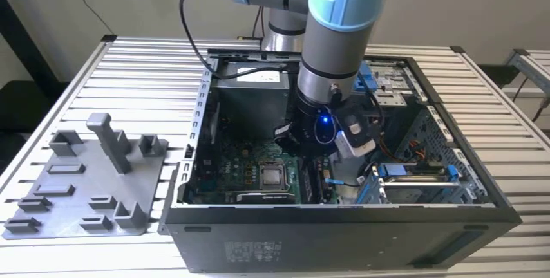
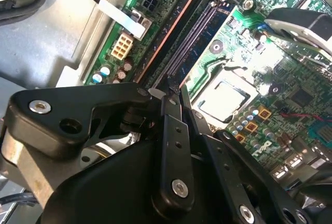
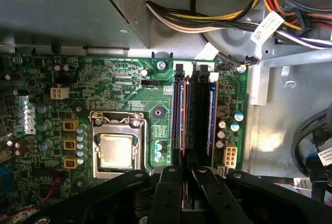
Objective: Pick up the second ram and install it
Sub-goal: 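Insert the second ram into the second slot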
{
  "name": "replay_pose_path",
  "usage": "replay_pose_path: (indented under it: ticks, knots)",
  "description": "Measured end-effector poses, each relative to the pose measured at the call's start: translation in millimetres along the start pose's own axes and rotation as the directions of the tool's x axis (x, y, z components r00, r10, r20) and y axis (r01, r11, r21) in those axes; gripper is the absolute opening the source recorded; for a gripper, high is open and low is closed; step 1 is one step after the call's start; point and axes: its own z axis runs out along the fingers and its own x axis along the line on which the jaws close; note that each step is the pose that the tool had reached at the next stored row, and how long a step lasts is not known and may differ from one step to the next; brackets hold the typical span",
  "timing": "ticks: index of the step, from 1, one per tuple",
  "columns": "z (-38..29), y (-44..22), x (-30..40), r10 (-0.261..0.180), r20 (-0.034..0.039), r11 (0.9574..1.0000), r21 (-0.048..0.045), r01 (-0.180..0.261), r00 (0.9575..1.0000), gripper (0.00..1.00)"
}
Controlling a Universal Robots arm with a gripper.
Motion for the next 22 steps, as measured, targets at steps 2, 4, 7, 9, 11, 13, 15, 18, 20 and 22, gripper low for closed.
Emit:
replay_pose_path:
  ticks: [2, 4, 7, 9, 11, 13, 15, 18, 20, 22]
  knots:
    - [0.5, 0.1, 0.0, 0.0, 0.0001, 1.0, -0.0003, 0.0, 1.0, 0.14]
    - [1.2, 0.0, 0.0, 0.0, 0.0, 1.0, 0.0, 0.0, 1.0, 0.14]
    - [1.5, 0.0, 0.0, 0.0, 0.0, 1.0, 0.0002, 0.0, 1.0, 0.14]
    - [1.6, 0.0, 0.0, 0.0, 0.0, 1.0, 0.0002, 0.0, 1.0, 0.14]
    - [1.6, 0.0, 0.0, 0.0, 0.0, 1.0, 0.0001, 0.0, 1.0, 0.14]
    - [1.7, 0.0, 0.0, 0.0, 0.0, 1.0, 0.0, 0.0, 1.0, 0.14]
    - [1.7, 0.0, 0.0, 0.0, 0.0, 1.0, 0.0, 0.0, 1.0, 0.14]
    - [1.7, 0.0, 0.1, 0.009, -0.0002, 1.0, -0.0008, -0.009, 1.0, 0.14]
    - [1.7, -0.2, 0.0, 0.022, -0.0004, 0.9998, -0.001, -0.022, 0.9998, 0.14]
    - [1.7, -0.4, 0.0, 0.035, -0.0007, 0.9994, -0.001, -0.035, 0.9994, 0.14]
